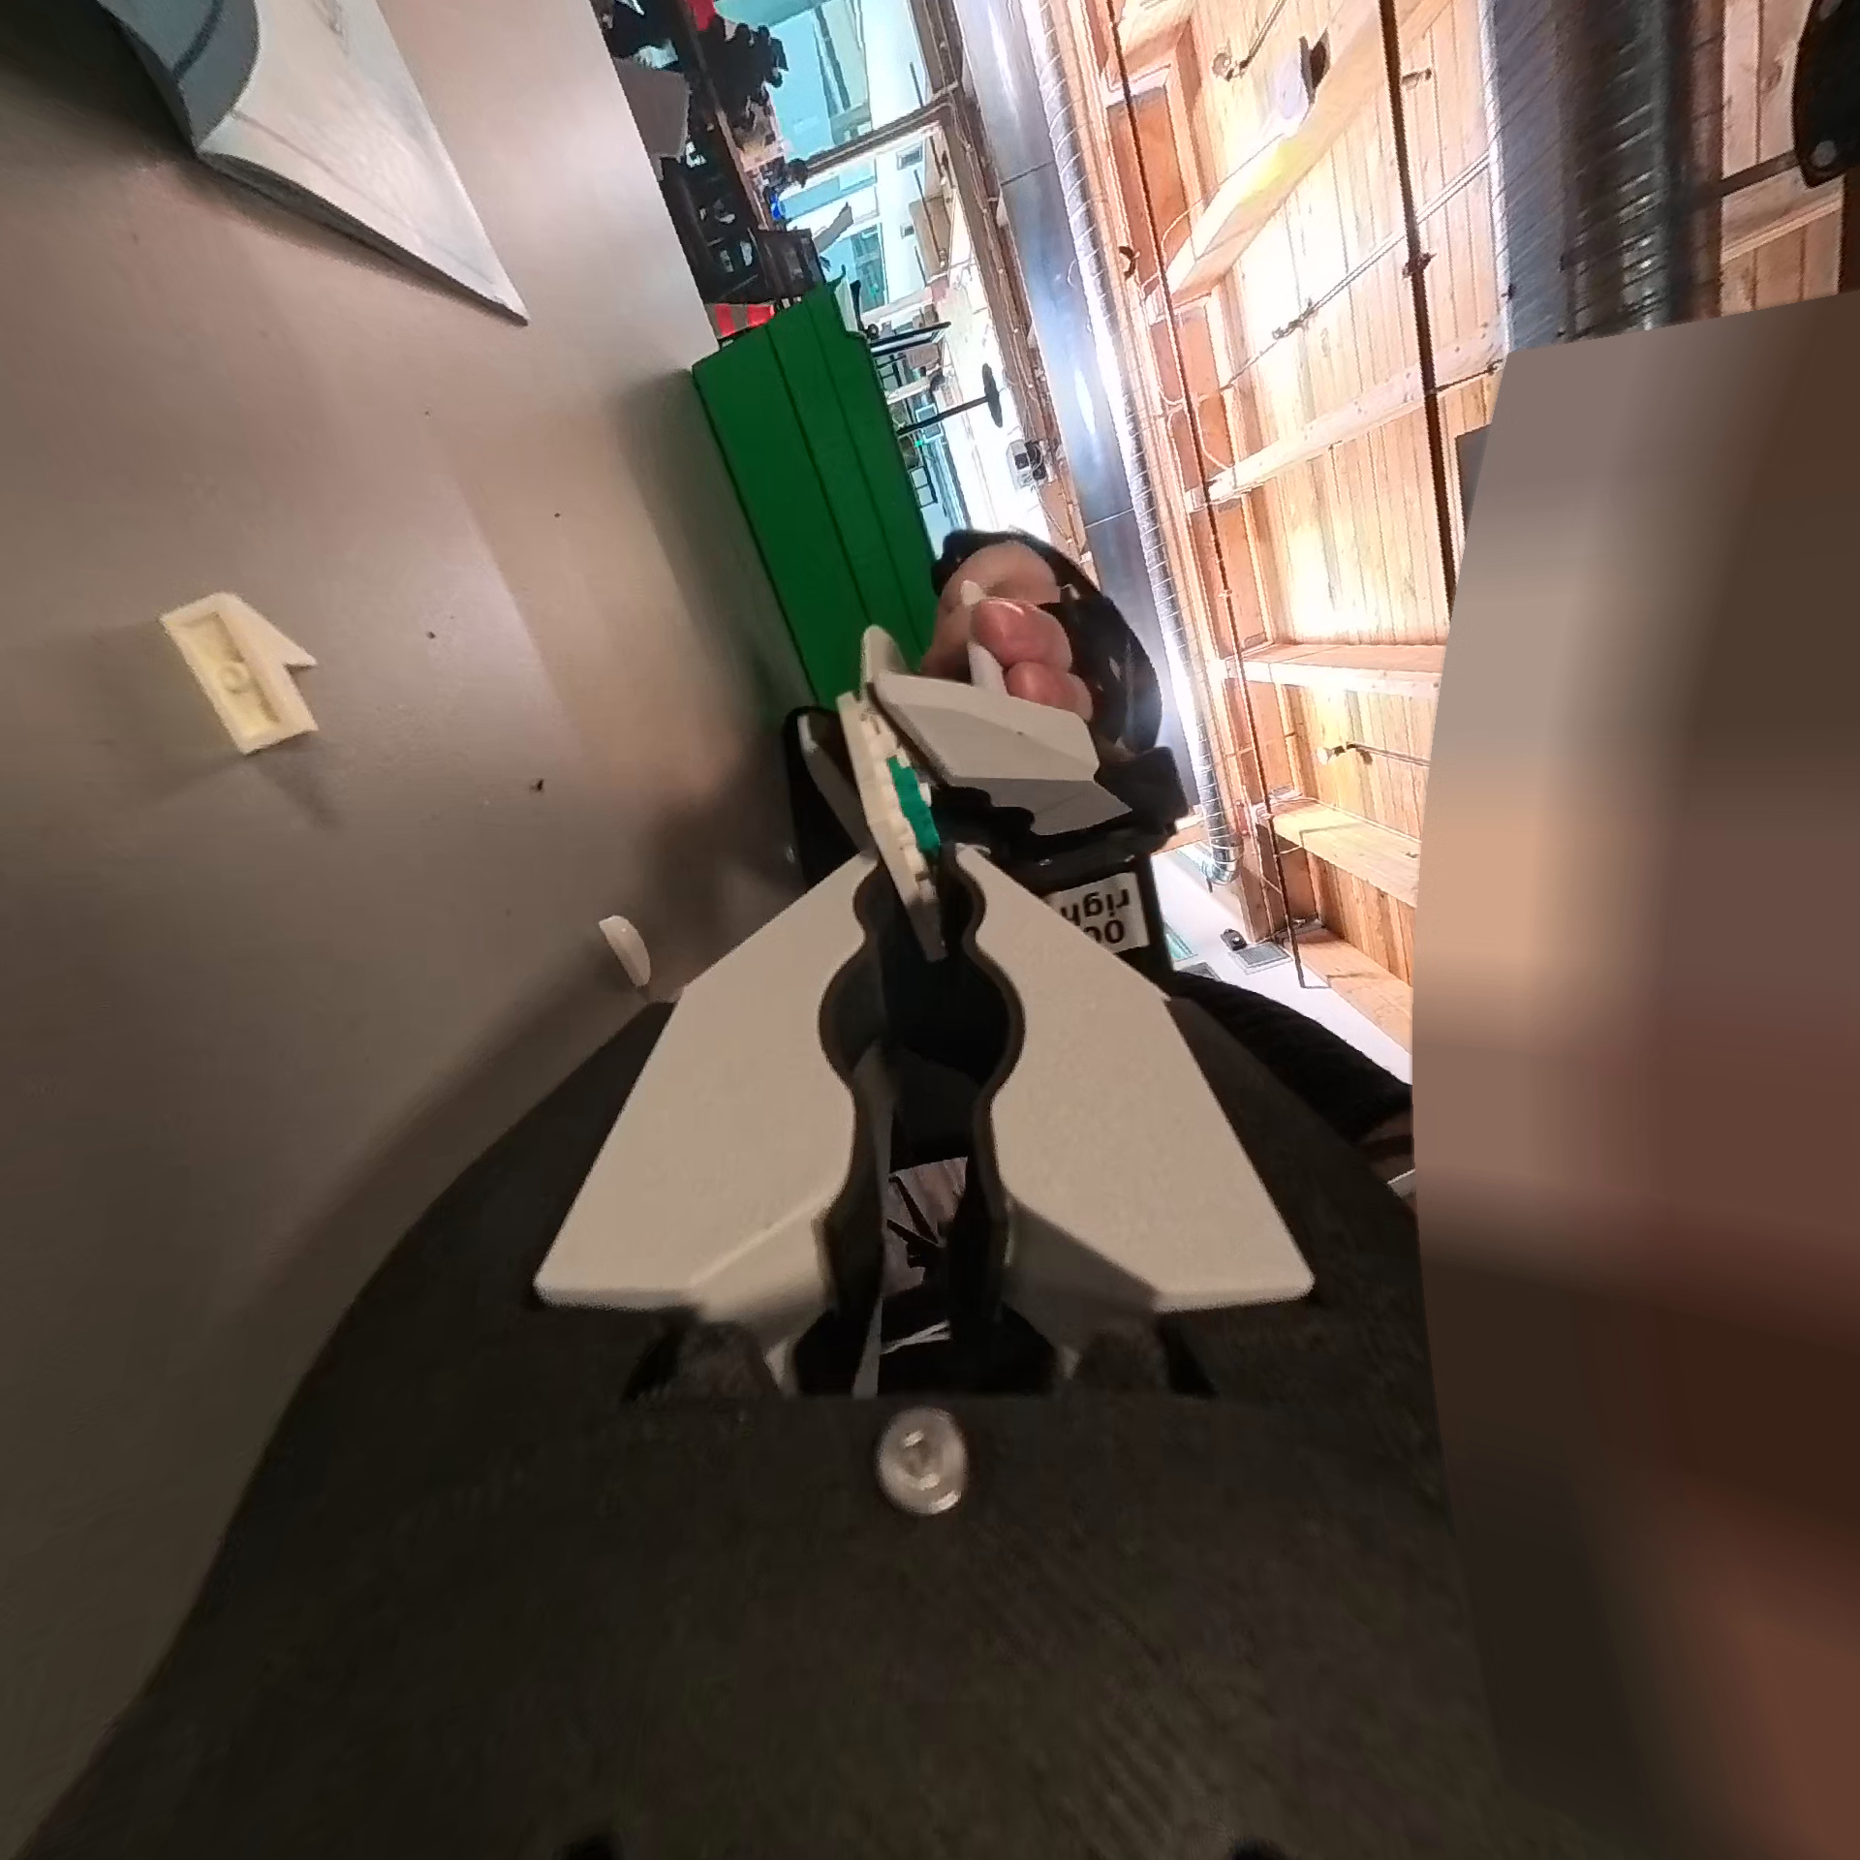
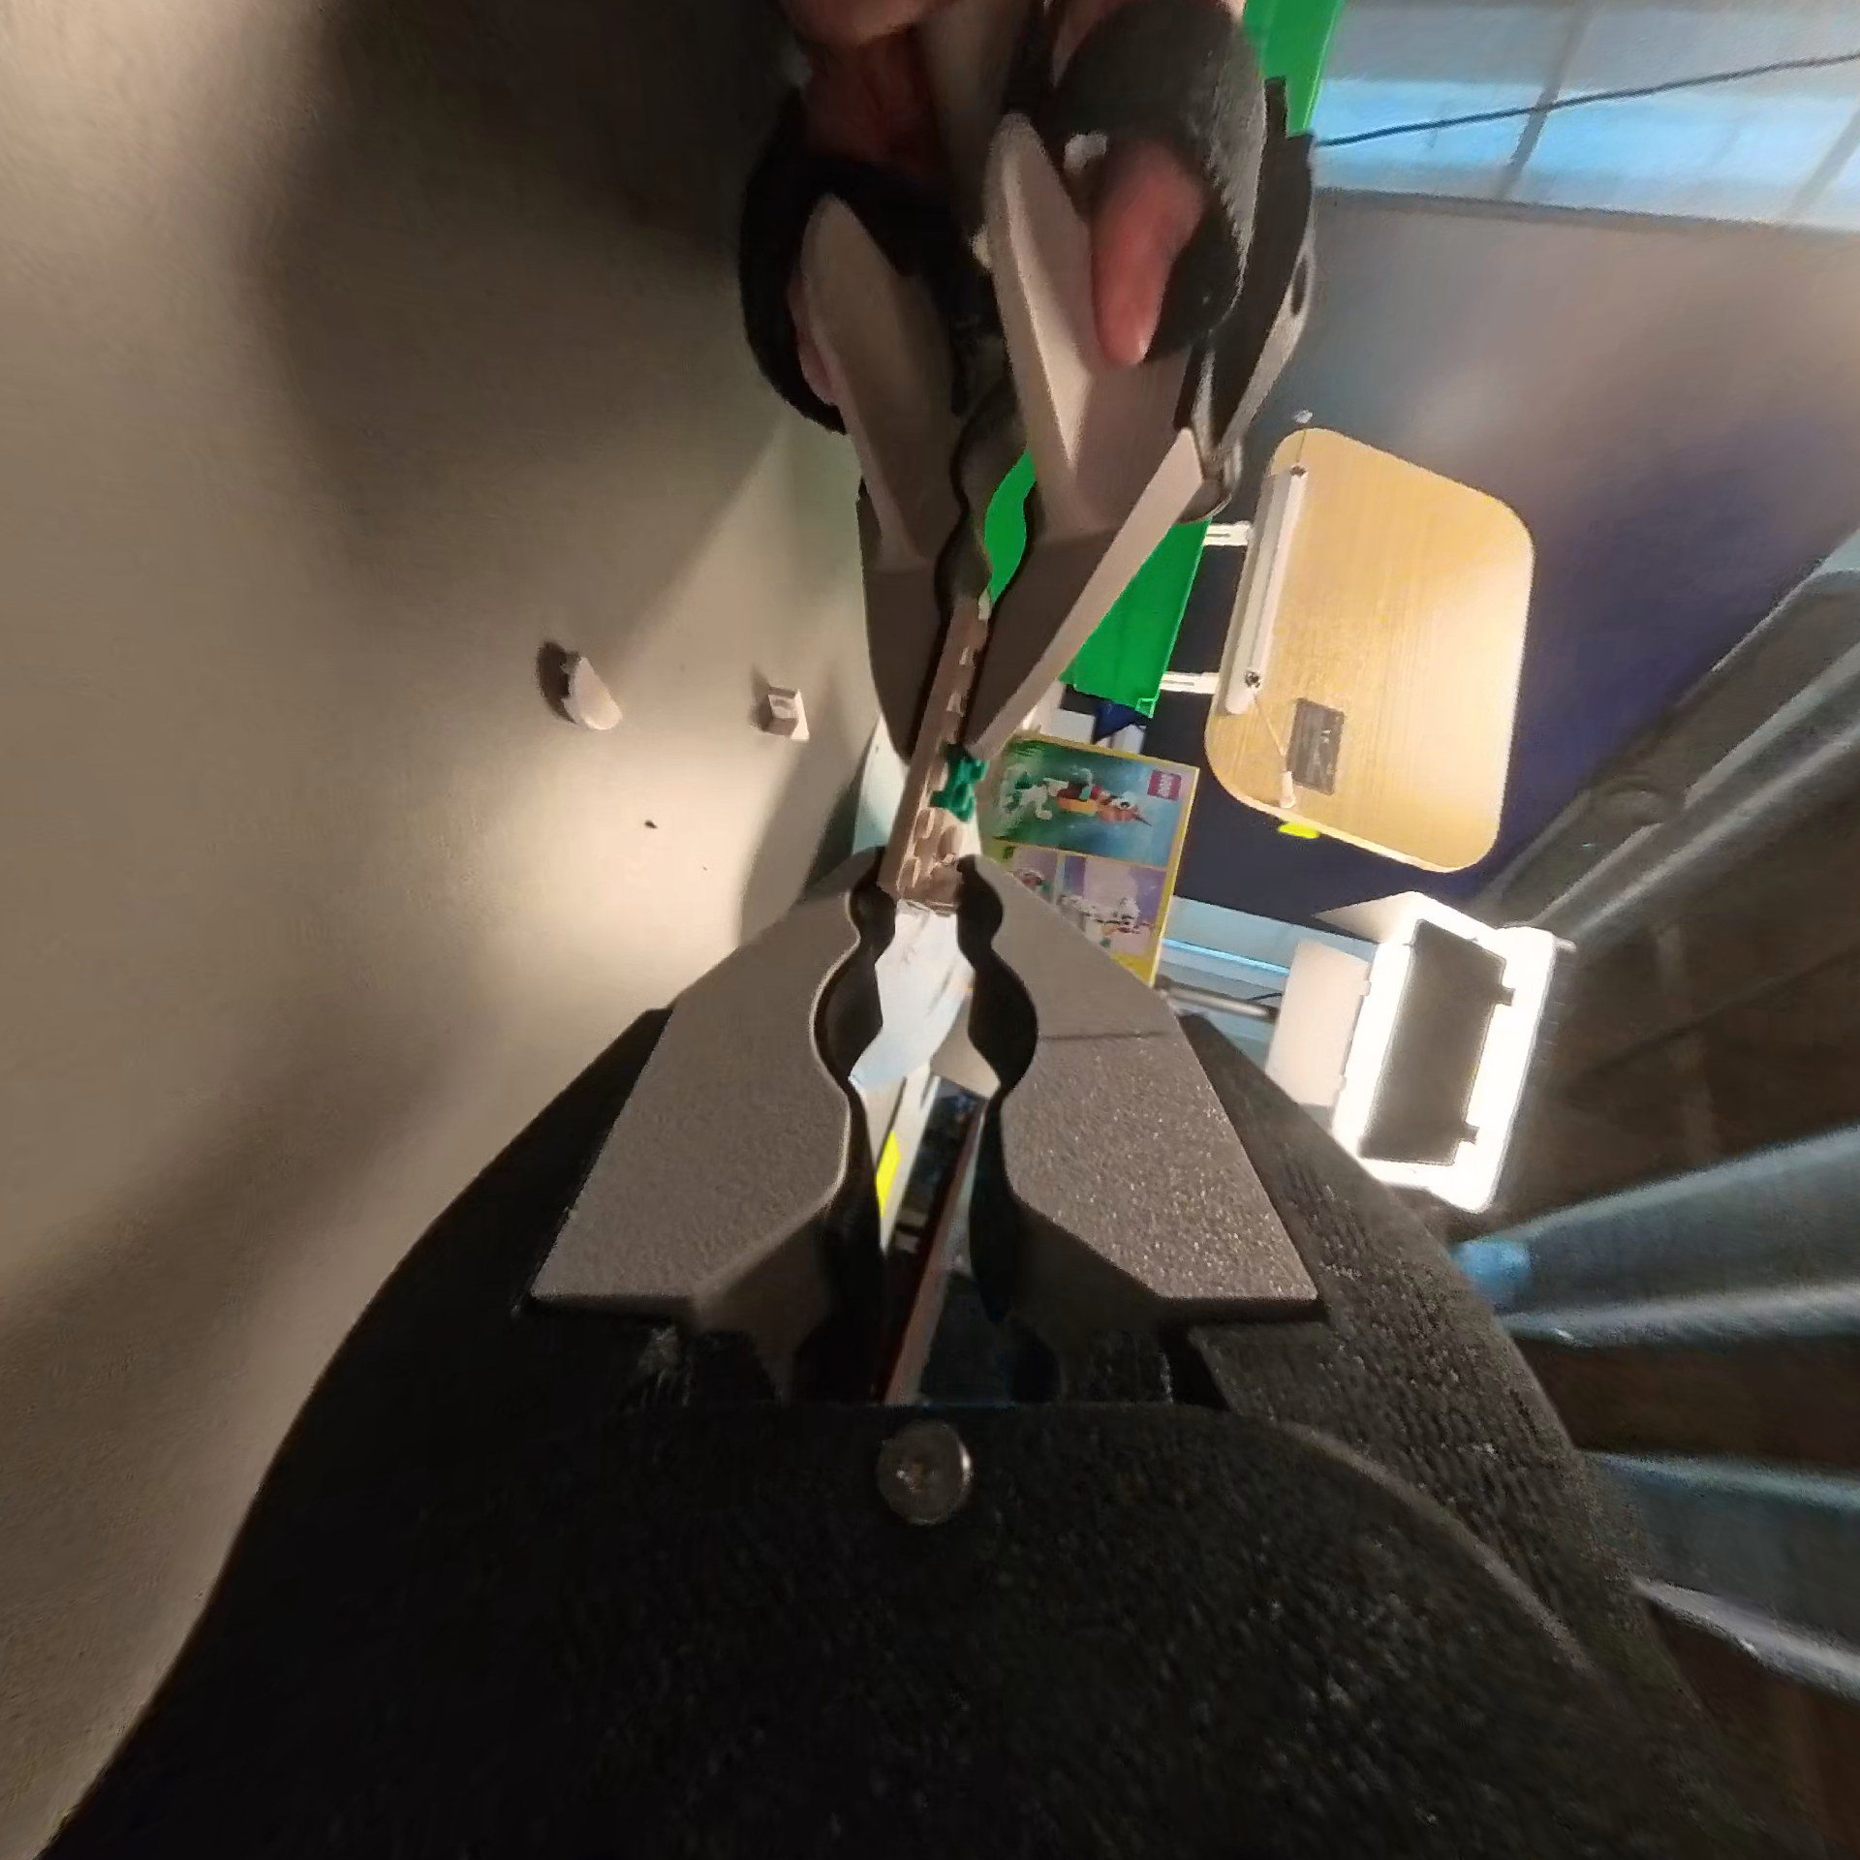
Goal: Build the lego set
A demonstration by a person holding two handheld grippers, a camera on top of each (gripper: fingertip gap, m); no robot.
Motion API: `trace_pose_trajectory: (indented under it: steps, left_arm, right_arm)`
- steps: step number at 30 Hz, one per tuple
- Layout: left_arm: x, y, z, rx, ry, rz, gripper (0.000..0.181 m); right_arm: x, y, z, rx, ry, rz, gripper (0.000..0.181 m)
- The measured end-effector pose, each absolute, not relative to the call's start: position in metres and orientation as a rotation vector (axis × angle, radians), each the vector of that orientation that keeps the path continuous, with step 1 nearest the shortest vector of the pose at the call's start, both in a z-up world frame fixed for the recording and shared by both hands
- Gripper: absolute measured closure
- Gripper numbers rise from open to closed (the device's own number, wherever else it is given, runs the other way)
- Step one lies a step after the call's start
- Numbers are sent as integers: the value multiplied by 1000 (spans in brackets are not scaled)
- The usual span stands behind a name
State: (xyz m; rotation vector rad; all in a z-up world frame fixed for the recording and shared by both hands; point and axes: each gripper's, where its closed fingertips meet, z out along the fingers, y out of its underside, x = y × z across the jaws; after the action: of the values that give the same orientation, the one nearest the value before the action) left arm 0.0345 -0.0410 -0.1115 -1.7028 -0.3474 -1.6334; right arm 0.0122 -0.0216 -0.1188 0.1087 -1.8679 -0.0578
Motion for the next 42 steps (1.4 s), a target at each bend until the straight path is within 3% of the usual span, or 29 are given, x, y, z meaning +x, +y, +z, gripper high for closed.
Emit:
trace_pose_trajectory:
  steps: [1,6,17,23,29,34,38,40,42]
  left_arm:
    - [35,-41,-111,-1703,-347,-1635,175]
    - [34,-41,-106,-1687,-279,-1539,171]
    - [21,-39,-125,-1894,382,-531,142]
    - [11,-27,-132,-1763,771,95,122]
    - [25,-17,-140,-1523,1086,512,137]
    - [16,-10,-136,-1381,1171,761,172]
    - [5,-9,-144,-1399,1206,800,174]
    - [-4,-9,-143,-1375,1210,843,173]
    - [-12,-9,-144,-1357,1221,874,174]
  right_arm:
    - [13,-22,-119,103,-1872,-55,171]
    - [12,-22,-115,64,-1849,9,171]
    - [10,-21,-116,-67,-1767,199,170]
    - [10,-5,-119,-154,-1752,208,170]
    - [9,-5,-130,-145,-1780,162,171]
    - [6,-4,-137,-167,-1812,152,171]
    - [7,3,-140,-236,-1848,250,163]
    - [8,19,-139,-403,-1877,405,152]
    - [8,37,-142,-602,-1933,582,152]
